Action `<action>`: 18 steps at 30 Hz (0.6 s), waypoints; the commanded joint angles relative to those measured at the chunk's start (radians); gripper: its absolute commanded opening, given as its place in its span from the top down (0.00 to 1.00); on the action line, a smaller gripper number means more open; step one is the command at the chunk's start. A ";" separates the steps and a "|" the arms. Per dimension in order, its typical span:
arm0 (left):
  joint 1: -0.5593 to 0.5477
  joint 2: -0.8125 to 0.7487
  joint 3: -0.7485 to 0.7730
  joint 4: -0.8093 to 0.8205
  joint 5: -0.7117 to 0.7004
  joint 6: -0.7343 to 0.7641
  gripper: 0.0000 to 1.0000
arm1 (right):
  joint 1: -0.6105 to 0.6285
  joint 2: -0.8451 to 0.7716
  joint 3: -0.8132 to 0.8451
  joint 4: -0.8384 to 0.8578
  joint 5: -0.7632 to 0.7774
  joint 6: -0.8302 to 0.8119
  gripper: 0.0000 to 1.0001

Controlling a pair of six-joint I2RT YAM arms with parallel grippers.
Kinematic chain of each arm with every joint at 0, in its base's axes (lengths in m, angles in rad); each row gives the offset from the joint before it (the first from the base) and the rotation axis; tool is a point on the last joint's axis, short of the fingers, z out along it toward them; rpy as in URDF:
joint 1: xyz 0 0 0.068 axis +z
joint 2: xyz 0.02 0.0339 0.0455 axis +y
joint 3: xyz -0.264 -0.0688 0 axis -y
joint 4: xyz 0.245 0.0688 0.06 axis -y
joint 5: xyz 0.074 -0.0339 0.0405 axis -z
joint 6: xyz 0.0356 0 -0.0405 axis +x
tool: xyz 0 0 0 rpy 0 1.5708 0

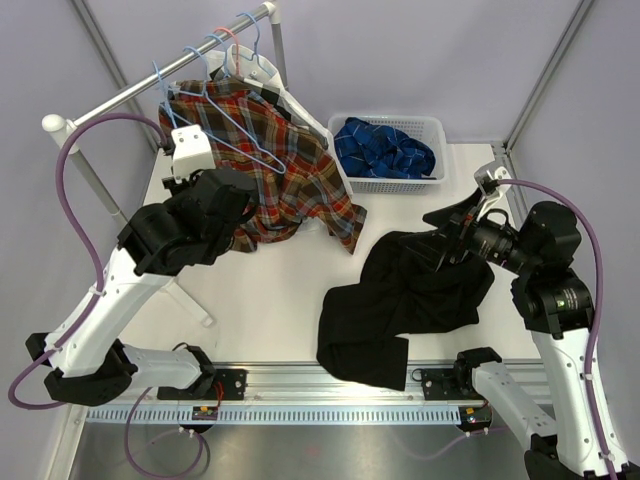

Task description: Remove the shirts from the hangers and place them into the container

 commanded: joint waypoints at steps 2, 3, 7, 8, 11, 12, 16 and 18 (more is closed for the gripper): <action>0.008 -0.013 0.023 0.046 -0.128 -0.029 1.00 | 0.015 0.013 -0.001 0.028 -0.014 0.016 0.00; 0.031 -0.011 0.021 0.048 -0.130 -0.031 1.00 | 0.015 0.016 -0.001 0.028 -0.014 0.016 0.00; 0.085 -0.017 -0.011 0.048 -0.090 -0.043 1.00 | 0.018 0.024 0.005 0.028 -0.015 0.019 0.01; 0.096 -0.019 -0.029 0.046 -0.082 -0.046 1.00 | 0.018 0.025 0.004 0.028 -0.016 0.019 0.00; 0.129 -0.024 -0.068 0.048 -0.059 -0.060 1.00 | 0.018 0.025 -0.001 0.028 -0.013 0.019 0.01; 0.142 -0.022 -0.073 0.048 -0.052 -0.064 1.00 | 0.018 0.025 -0.004 0.028 -0.011 0.016 0.01; 0.145 -0.017 -0.103 0.049 -0.021 -0.077 0.95 | 0.018 0.021 -0.018 0.028 0.002 0.015 0.01; 0.145 -0.016 -0.111 0.051 -0.012 -0.080 0.89 | 0.016 0.019 -0.024 0.029 0.018 0.013 0.01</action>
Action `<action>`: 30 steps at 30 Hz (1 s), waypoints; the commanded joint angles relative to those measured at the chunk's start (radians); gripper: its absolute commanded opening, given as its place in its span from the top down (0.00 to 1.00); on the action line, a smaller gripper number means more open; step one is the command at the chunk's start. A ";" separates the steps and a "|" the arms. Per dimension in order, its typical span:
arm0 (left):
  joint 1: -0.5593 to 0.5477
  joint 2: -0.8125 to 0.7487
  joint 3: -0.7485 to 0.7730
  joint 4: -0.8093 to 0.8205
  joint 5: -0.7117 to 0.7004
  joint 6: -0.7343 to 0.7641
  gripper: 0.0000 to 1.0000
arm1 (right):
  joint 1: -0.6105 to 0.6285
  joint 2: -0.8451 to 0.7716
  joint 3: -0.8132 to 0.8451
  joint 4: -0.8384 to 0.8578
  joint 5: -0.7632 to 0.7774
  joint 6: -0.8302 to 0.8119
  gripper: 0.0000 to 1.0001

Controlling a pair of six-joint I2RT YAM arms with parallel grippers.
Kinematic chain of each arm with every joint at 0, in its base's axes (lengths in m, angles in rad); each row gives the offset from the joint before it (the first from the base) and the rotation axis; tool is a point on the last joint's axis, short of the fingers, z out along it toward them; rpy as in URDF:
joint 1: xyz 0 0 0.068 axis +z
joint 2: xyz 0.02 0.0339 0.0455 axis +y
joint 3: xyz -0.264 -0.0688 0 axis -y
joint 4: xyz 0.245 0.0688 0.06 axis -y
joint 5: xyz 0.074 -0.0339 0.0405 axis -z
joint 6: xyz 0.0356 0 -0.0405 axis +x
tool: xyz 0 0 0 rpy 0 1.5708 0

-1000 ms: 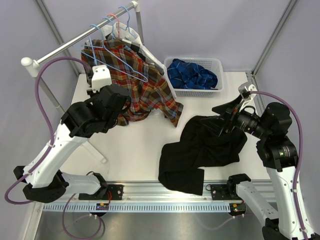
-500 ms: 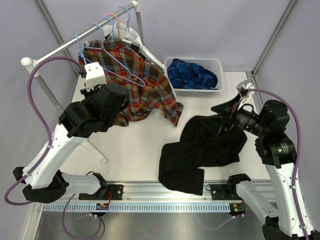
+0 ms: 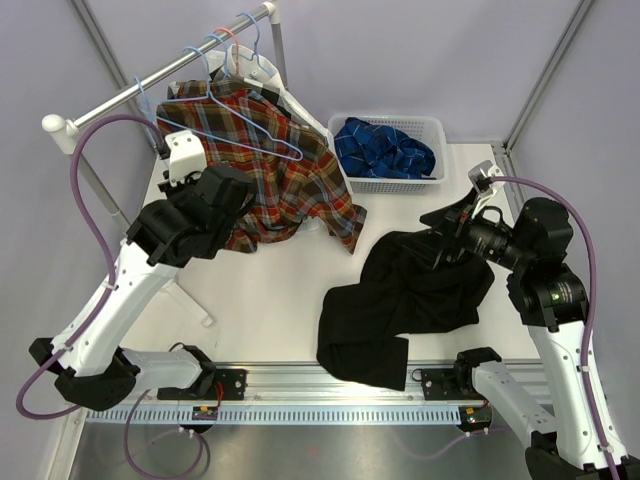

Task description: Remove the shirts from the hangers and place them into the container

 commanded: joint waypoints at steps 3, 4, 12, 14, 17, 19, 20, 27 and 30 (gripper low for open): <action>0.006 -0.001 -0.006 0.042 0.006 -0.047 0.74 | 0.010 -0.010 -0.030 0.024 0.043 0.014 0.01; 0.006 0.000 -0.005 0.043 0.016 -0.047 0.71 | 0.012 -0.012 -0.033 0.020 0.054 0.014 0.00; 0.006 -0.021 0.061 0.051 0.108 0.010 0.05 | 0.012 -0.009 -0.060 -0.106 0.435 0.087 0.01; 0.006 -0.032 0.081 0.074 0.171 0.036 0.01 | 0.012 -0.001 -0.066 -0.147 0.562 0.167 0.00; 0.006 -0.052 0.115 0.124 0.303 0.111 0.01 | 0.010 0.023 -0.093 -0.218 0.744 0.260 0.01; 0.006 -0.057 0.138 0.169 0.424 0.175 0.01 | 0.007 0.060 -0.115 -0.252 0.837 0.300 0.01; 0.006 -0.057 0.147 0.187 0.476 0.198 0.01 | 0.005 0.072 -0.125 -0.257 0.857 0.336 0.01; 0.006 -0.057 0.126 0.350 0.909 0.312 0.01 | -0.080 0.238 -0.289 -0.152 0.885 0.471 0.00; 0.006 -0.067 0.100 0.371 0.940 0.315 0.01 | -0.091 0.319 -0.329 -0.103 0.922 0.512 0.00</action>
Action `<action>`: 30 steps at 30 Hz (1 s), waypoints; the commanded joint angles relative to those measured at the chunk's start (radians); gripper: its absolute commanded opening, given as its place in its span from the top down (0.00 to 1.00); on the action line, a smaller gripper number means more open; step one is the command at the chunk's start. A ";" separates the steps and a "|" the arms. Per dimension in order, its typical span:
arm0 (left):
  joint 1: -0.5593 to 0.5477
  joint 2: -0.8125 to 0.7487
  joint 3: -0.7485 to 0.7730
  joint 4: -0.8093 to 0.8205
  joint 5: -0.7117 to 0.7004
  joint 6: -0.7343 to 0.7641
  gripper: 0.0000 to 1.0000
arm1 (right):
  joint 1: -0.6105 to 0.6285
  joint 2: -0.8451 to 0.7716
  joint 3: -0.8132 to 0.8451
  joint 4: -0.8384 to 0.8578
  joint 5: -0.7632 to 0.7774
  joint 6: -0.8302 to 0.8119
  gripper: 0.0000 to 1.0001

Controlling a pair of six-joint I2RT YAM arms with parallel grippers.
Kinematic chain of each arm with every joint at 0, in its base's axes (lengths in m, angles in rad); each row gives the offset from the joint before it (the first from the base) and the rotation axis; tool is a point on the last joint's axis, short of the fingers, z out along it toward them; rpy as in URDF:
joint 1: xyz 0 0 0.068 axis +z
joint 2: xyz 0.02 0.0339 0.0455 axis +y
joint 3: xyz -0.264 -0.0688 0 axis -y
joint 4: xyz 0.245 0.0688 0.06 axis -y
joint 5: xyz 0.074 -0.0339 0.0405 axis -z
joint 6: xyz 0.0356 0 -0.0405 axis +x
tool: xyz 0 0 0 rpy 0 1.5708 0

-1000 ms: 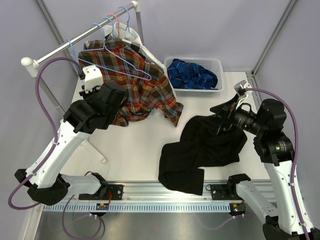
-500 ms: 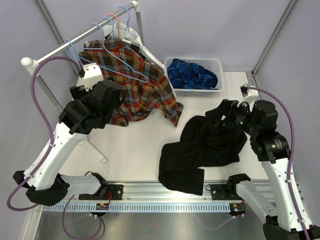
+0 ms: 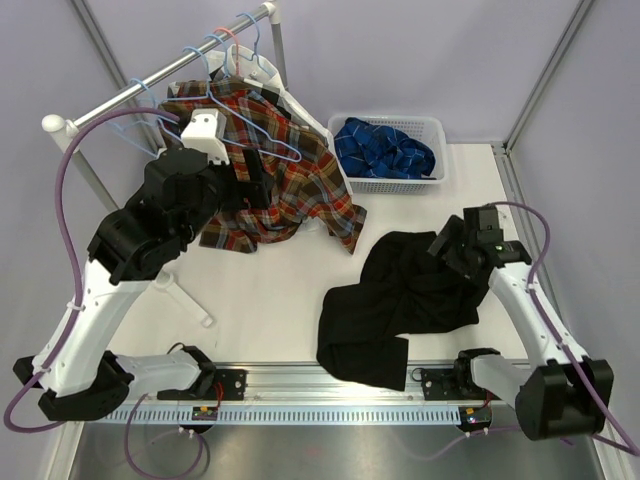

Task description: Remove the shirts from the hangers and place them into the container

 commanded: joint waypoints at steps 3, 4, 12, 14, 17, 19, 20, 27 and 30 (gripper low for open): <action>0.003 -0.034 -0.068 0.102 0.166 0.052 0.01 | -0.010 0.125 -0.045 0.115 0.078 0.125 0.01; 0.003 -0.040 -0.076 0.104 0.169 0.053 0.01 | -0.010 0.145 -0.052 0.123 0.073 0.125 0.01; 0.003 -0.094 -0.137 0.127 0.188 0.058 0.01 | 0.029 0.331 -0.108 0.209 0.039 0.192 0.01; 0.003 -0.104 -0.146 0.128 0.181 0.061 0.01 | 0.049 0.357 -0.068 0.195 0.053 0.180 0.00; 0.003 -0.115 -0.154 0.128 0.171 0.060 0.01 | 0.079 0.411 -0.019 0.180 0.049 0.159 0.01; 0.003 -0.120 -0.163 0.127 0.155 0.057 0.01 | 0.093 0.461 -0.002 0.177 0.038 0.148 0.00; 0.003 -0.124 -0.166 0.128 0.149 0.052 0.01 | 0.101 0.475 0.012 0.181 0.035 0.143 0.01; 0.003 -0.152 -0.211 0.137 0.103 0.001 0.01 | 0.153 0.641 0.184 0.129 -0.011 0.039 0.48; 0.003 -0.169 -0.232 0.145 0.083 -0.011 0.01 | 0.151 0.671 0.225 0.140 -0.040 0.015 0.89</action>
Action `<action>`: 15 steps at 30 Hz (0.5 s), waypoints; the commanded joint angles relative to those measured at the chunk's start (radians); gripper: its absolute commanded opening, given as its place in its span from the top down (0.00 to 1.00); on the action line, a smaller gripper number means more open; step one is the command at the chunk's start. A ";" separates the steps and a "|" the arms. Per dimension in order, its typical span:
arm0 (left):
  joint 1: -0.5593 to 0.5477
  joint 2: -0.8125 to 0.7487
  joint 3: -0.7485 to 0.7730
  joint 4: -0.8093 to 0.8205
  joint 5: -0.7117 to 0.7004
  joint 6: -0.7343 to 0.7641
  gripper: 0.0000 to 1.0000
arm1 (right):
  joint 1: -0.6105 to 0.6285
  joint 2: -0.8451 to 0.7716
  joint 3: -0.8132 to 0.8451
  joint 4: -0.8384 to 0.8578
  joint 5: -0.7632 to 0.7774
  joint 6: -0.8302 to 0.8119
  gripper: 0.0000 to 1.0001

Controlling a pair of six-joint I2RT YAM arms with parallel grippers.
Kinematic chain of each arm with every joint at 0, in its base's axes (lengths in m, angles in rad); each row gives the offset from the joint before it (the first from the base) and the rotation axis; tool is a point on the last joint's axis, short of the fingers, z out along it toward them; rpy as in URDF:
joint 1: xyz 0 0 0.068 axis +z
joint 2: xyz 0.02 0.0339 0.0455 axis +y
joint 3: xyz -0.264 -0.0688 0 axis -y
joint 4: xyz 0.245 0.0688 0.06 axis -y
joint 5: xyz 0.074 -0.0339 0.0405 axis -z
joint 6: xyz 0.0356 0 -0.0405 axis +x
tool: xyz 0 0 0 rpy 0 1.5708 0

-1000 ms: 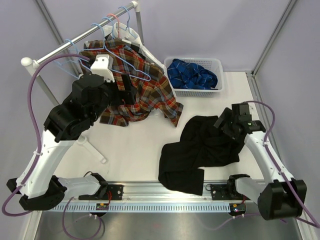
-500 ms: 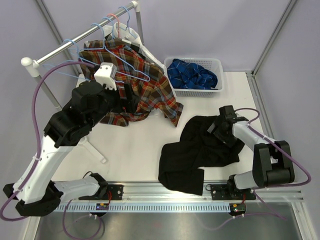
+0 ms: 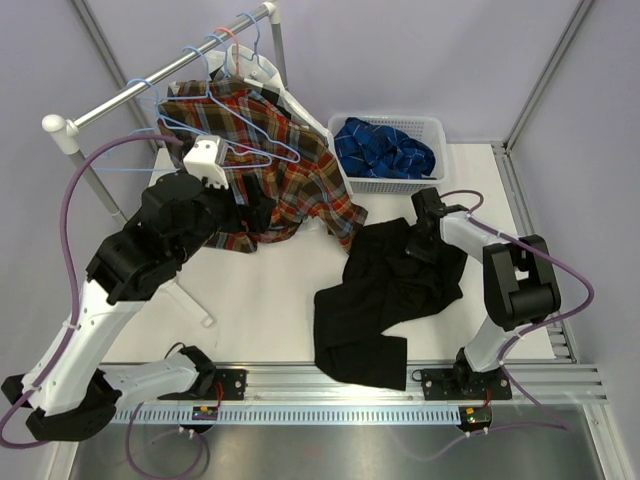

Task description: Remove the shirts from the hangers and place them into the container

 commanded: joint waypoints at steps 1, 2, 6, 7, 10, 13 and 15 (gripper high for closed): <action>0.003 -0.033 -0.013 0.056 -0.042 -0.024 0.01 | 0.010 0.025 0.051 0.016 -0.049 -0.042 0.99; 0.003 -0.036 -0.016 0.058 -0.047 -0.023 0.01 | 0.010 0.011 0.059 0.019 -0.054 -0.042 1.00; 0.003 -0.050 -0.025 0.056 -0.047 0.002 0.01 | 0.010 -0.116 0.109 0.001 -0.009 -0.061 1.00; 0.003 -0.051 -0.025 0.056 -0.045 0.009 0.01 | 0.010 -0.150 0.138 -0.011 0.006 -0.084 1.00; 0.003 -0.050 -0.022 0.056 -0.036 0.040 0.01 | 0.010 -0.248 0.341 -0.066 0.051 -0.167 1.00; 0.003 -0.050 -0.016 0.056 -0.041 0.057 0.01 | 0.010 -0.247 0.647 -0.113 0.066 -0.273 1.00; 0.003 -0.053 -0.012 0.067 -0.044 0.060 0.01 | 0.010 -0.192 0.888 -0.120 0.054 -0.325 1.00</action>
